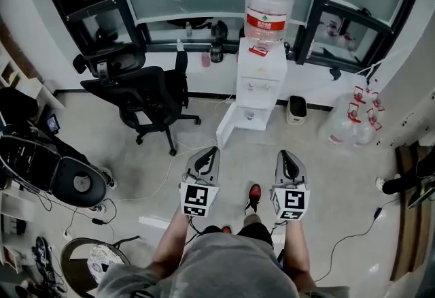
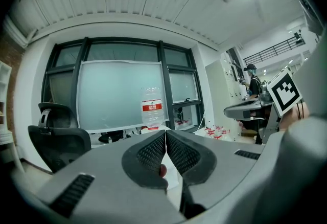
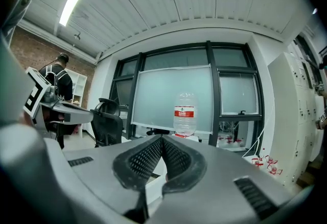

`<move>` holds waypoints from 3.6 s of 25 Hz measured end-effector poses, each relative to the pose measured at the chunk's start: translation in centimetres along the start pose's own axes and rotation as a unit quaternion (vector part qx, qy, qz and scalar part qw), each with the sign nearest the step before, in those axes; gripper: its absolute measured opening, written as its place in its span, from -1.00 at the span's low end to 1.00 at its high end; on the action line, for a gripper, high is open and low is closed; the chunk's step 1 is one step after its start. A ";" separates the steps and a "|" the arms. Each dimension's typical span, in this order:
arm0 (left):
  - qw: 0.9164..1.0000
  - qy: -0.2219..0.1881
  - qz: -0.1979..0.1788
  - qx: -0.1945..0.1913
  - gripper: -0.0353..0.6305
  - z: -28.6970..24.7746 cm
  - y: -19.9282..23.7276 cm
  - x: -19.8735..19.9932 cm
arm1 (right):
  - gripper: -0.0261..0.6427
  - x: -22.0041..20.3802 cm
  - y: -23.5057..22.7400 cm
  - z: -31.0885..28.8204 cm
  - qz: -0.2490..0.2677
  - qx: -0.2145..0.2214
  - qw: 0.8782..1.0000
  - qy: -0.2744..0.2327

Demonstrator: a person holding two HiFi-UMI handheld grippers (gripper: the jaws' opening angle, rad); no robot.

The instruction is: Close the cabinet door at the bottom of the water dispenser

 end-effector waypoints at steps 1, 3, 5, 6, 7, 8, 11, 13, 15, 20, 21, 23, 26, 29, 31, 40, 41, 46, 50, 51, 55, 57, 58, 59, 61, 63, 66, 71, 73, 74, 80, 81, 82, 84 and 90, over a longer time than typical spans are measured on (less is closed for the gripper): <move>1.000 0.000 0.000 0.002 -0.82 -1.1 0.2 0.2 | -0.87 0.1 -0.7 -1.0 0.000 0.001 1.000 -0.002; 1.000 0.002 0.000 0.005 -0.82 -3.6 0.6 0.9 | -0.87 0.6 -2.2 -3.2 0.001 0.002 1.000 -0.003; 1.000 0.001 0.000 0.008 -0.82 -6.0 1.0 2.0 | -0.87 1.4 -4.0 -5.5 0.000 0.003 1.000 -0.006; 1.000 0.000 0.001 0.009 -0.82 -7.2 1.2 2.6 | -0.87 1.9 -5.0 -6.6 -0.001 0.004 1.000 -0.008; 1.000 -0.001 0.002 0.012 -0.82 -8.4 1.3 3.3 | -0.87 2.4 -5.9 -7.7 -0.001 0.006 1.000 -0.009; 1.000 -0.002 0.005 0.014 -0.82 -9.6 1.5 3.8 | -0.87 2.9 -6.8 -8.8 -0.002 0.009 1.000 -0.010; 1.000 0.003 0.010 0.025 -0.82 -12.7 1.8 5.0 | -0.87 3.7 -9.1 -12.2 -0.001 0.022 1.000 -0.006; 0.999 0.007 0.013 0.033 -0.82 -14.7 2.3 5.5 | -0.87 4.0 -10.3 -14.4 -0.003 0.031 1.000 -0.001; 0.999 0.012 0.018 0.041 -0.82 -16.5 3.0 5.8 | -0.87 4.0 -11.1 -16.7 -0.006 0.040 0.999 0.005; 0.997 0.031 0.032 0.061 -0.82 -20.9 4.7 5.9 | -0.87 3.9 -12.4 -21.7 -0.008 0.068 0.997 0.019; 0.997 0.035 0.034 0.065 -0.82 -21.7 4.9 5.8 | -0.87 3.8 -12.6 -22.6 -0.008 0.073 0.997 0.023; 0.996 0.043 0.039 0.071 -0.82 -23.3 5.1 5.6 | -0.87 3.4 -13.2 -24.3 -0.008 0.084 0.996 0.029; 0.994 0.054 0.045 0.078 -0.82 -25.5 5.2 5.0 | -0.87 2.8 -13.9 -26.8 -0.009 0.101 0.994 0.037; 0.993 0.065 0.052 0.087 -0.82 -27.4 5.4 4.4 | -0.87 2.2 -14.3 -29.1 -0.012 0.120 0.992 0.044; 0.992 0.072 0.054 0.090 -0.82 -28.5 5.5 3.7 | -0.87 1.5 -14.3 -30.5 -0.016 0.133 0.990 0.048; 0.986 0.123 0.069 0.091 -0.82 -32.8 6.9 -1.7 | -0.87 -4.1 -13.0 -35.6 -0.039 0.163 0.982 0.090; 0.985 0.129 0.071 0.088 -0.82 -33.4 7.0 -2.6 | -0.87 -4.8 -12.9 -36.1 -0.041 0.164 0.981 0.094; 0.982 0.154 0.080 0.072 -0.82 -36.7 8.0 -7.9 | -0.87 -9.1 -11.9 -39.3 -0.048 0.160 0.979 0.116; 0.979 0.173 0.089 0.053 -0.82 -39.5 8.5 -12.7 | -0.87 -13.1 -10.8 -41.6 -0.052 0.155 0.978 0.133; 0.978 0.178 0.092 0.048 -0.82 -40.1 8.6 -14.0 | -0.87 -14.2 -10.4 -42.2 -0.054 0.154 0.977 0.139; 0.974 0.200 0.100 0.033 -0.82 -42.2 9.3 -19.5 | -0.87 -18.6 -8.7 -44.3 -0.058 0.154 0.973 0.161; 0.972 0.211 0.104 0.029 -0.82 -43.2 9.8 -22.3 | -0.87 -20.8 -7.7 -45.4 -0.053 0.157 0.971 0.169; 0.970 0.216 0.106 0.026 -0.82 -43.6 10.0 -23.8 | -0.87 -21.9 -7.3 -45.8 -0.052 0.158 0.971 0.174; 0.969 0.221 0.108 0.024 -0.82 -44.0 10.2 -25.1 | -0.87 -23.1 -7.0 -46.2 -0.051 0.159 0.970 0.179; 0.966 0.232 0.112 0.021 -0.82 -44.6 10.5 -27.6 | -0.87 -25.5 -6.4 -47.0 -0.049 0.160 0.967 0.191; 0.964 0.240 0.114 0.022 -0.82 -45.1 10.9 -30.1 | -0.87 -27.9 -5.9 -47.9 -0.046 0.160 0.965 0.203; 0.962 0.248 0.115 0.024 -0.82 -46.0 11.7 -33.5 | -0.87 -31.3 -5.2 -49.1 -0.046 0.156 0.963 0.217; 0.959 0.257 0.119 0.013 -0.82 -47.2 11.6 -39.1 | -0.87 -36.8 -3.8 -50.7 -0.047 0.157 0.958 0.234; 0.958 0.263 0.118 0.008 -0.82 -47.5 11.3 -41.3 | -0.87 -38.7 -3.0 -51.0 -0.046 0.159 0.957 0.239; 0.957 0.265 0.117 0.007 -0.82 -47.5 11.2 -42.3 | -0.87 -39.4 -2.6 -51.2 -0.046 0.160 0.956 0.241; 0.952 0.284 0.115 0.005 -0.82 -47.6 11.0 -47.0 | -0.87 -42.8 -0.9 -51.7 -0.046 0.163 0.953 0.251; 0.951 0.288 0.114 0.004 -0.82 -47.7 11.0 -47.6 | -0.87 -43.1 -0.6 -51.7 -0.047 0.165 0.952 0.252; 0.949 0.293 0.112 0.004 -0.82 -47.7 10.9 -48.1 | -0.87 -43.4 -0.4 -51.7 -0.049 0.167 0.951 0.254; 0.948 0.300 0.109 0.004 -0.76 -47.7 10.7 -48.9 | -0.87 -43.9 -0.1 -51.3 -0.052 0.172 0.947 0.267; 0.940 0.317 0.125 0.007 -0.14 -48.4 10.8 -51.2 | -0.87 -44.3 -0.2 -51.2 -0.057 0.168 0.949 0.261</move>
Point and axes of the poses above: the fingertips, and each gripper's own axes: z backward along the fingers, y to its left, x out of its top, the point moved 3 cm from there along z, backward along the fingers, and after that the axes turned 10 degrees about y, right-handed, at the moved point
